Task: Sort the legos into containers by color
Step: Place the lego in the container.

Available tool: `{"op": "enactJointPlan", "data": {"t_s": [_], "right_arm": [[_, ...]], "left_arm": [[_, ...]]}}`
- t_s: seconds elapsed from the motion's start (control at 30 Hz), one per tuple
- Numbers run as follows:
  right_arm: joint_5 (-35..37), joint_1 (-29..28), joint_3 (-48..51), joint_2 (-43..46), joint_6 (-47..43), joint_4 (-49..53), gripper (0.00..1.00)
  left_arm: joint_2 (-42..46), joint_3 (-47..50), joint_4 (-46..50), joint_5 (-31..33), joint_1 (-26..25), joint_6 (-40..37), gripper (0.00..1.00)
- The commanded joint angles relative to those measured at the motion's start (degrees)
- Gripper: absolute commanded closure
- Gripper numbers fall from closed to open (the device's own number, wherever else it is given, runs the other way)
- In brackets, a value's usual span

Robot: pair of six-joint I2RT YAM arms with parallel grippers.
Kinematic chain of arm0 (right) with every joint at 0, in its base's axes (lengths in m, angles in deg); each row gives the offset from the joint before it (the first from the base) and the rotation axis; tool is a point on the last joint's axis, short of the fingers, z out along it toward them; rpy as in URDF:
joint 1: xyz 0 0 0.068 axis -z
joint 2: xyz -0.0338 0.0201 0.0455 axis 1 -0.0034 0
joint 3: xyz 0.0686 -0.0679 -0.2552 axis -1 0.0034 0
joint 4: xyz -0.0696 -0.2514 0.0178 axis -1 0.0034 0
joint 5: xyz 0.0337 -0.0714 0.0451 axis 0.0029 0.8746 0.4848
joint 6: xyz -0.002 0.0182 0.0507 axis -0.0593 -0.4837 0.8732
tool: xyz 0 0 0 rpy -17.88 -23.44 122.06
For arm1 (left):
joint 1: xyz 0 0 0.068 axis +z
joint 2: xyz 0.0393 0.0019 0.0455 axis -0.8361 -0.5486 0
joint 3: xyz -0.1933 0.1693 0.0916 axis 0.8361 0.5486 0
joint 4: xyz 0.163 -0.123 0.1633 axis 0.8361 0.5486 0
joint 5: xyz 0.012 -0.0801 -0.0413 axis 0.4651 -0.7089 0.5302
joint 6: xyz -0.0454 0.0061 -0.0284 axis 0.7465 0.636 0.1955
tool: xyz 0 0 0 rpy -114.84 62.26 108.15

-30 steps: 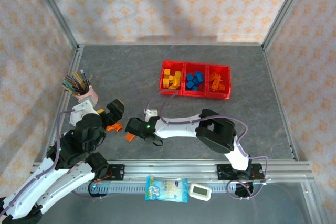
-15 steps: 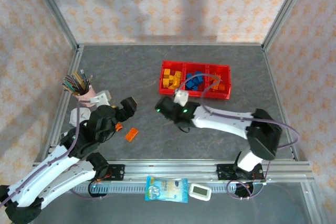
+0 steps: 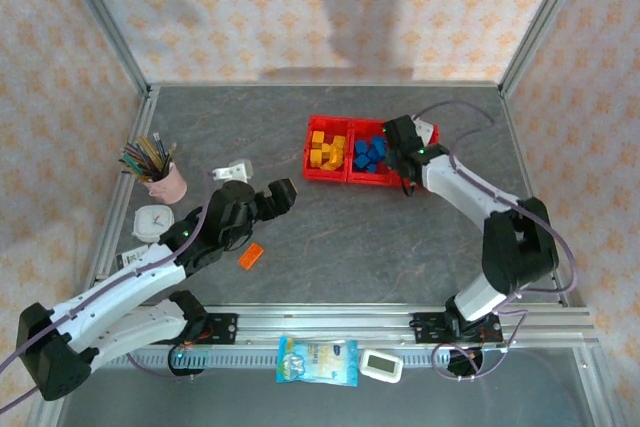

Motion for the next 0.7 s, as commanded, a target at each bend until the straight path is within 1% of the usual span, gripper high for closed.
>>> {"op": "enactJointPlan", "data": {"t_s": [0.0, 0.13, 0.23, 0.27, 0.33, 0.47, 0.6, 0.67], "right_arm": [[-4.55, 3.35, -3.76, -4.25, -5.08, -3.02, 0.68], [-2.26, 4.60, -7.15, -8.40, -6.34, -1.99, 0.68], [-3.17, 5.60, -7.36, -9.30, -6.63, -2.50, 0.68], [-3.41, 5.75, -7.66, -9.60, -6.88, -2.50, 0.66], [-2.86, 5.79, -8.67, -10.28, -7.54, -1.66, 0.57], [-2.09, 5.79, -9.68, -9.11, -8.20, -0.48, 0.46], [-1.71, 5.25, -9.66, -5.98, -8.55, 0.59, 0.42], [-1.98, 3.45, -9.13, -4.06, -8.40, 1.04, 0.41]], "left_arm": [[-0.67, -1.19, -3.73, -0.55, 0.52, -1.16, 0.01], [-0.52, -0.96, -3.08, -0.16, 0.61, -1.17, 0.01], [0.43, -0.34, -2.75, 0.53, 0.75, -1.17, 0.01], [0.75, -0.01, -2.77, 0.68, 0.79, -1.10, 0.01], [1.25, 0.56, -3.20, 0.77, 0.96, -1.08, 0.01], [1.09, -0.21, -2.18, 1.01, 1.30, -1.50, 0.01], [1.79, -0.38, -1.44, 1.91, 1.62, -1.44, 0.01], [2.60, -0.37, -1.16, 2.21, 1.67, -1.35, 0.01]]}}
